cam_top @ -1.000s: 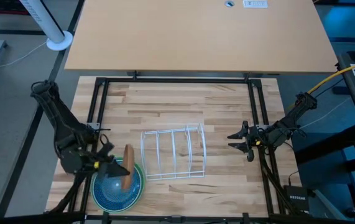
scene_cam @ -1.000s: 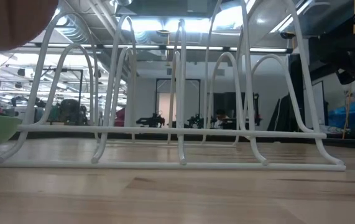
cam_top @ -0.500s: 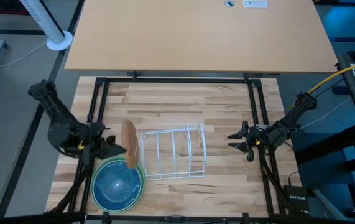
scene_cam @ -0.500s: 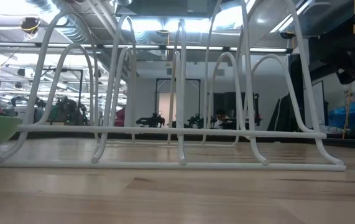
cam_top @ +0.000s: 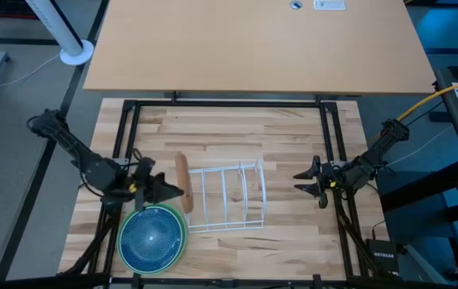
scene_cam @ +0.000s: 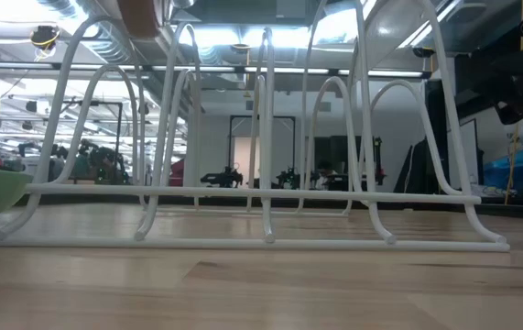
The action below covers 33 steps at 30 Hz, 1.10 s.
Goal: Sort dishes
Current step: Put the brown plate into the dish rack
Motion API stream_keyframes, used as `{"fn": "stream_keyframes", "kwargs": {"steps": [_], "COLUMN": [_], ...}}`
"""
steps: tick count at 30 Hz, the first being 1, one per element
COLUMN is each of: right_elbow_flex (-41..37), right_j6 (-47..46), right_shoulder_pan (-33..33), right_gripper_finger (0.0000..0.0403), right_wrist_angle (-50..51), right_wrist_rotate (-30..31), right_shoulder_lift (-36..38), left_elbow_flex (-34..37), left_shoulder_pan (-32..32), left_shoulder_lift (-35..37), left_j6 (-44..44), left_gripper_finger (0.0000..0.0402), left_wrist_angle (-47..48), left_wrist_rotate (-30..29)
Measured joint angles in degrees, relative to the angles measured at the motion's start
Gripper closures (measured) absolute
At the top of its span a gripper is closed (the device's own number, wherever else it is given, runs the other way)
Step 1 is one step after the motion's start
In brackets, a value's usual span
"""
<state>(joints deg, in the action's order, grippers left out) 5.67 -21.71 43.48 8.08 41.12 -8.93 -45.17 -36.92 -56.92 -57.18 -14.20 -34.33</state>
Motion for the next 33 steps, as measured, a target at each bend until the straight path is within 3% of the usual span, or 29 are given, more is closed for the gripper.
{"fn": "stream_keyframes", "kwargs": {"steps": [7, 17, 33], "right_elbow_flex": [0.0, 0.0, 0.0], "right_j6": [0.0, 0.0, 0.0], "right_shoulder_pan": [0.0, 0.0, 0.0], "right_gripper_finger": [0.0237, 0.0237, 0.0237], "right_wrist_angle": [1.2, 2.1, 2.4], "right_wrist_rotate": [0.0, 0.0, 0.0], "right_shoulder_lift": [0.0, 0.0, 0.0], "left_elbow_flex": [0.0, 0.0, 0.0], "left_shoulder_pan": [1.8, 1.8, 2.5], "left_shoulder_lift": [-5.1, -10.1, -13.4], "left_j6": [-3.9, -4.4, -11.1], "left_gripper_finger": [0.0401, 0.0401, 0.0401], "left_wrist_angle": [0.1, 1.0, 17.6], "left_wrist_rotate": [4.1, 4.4, 4.4]}}
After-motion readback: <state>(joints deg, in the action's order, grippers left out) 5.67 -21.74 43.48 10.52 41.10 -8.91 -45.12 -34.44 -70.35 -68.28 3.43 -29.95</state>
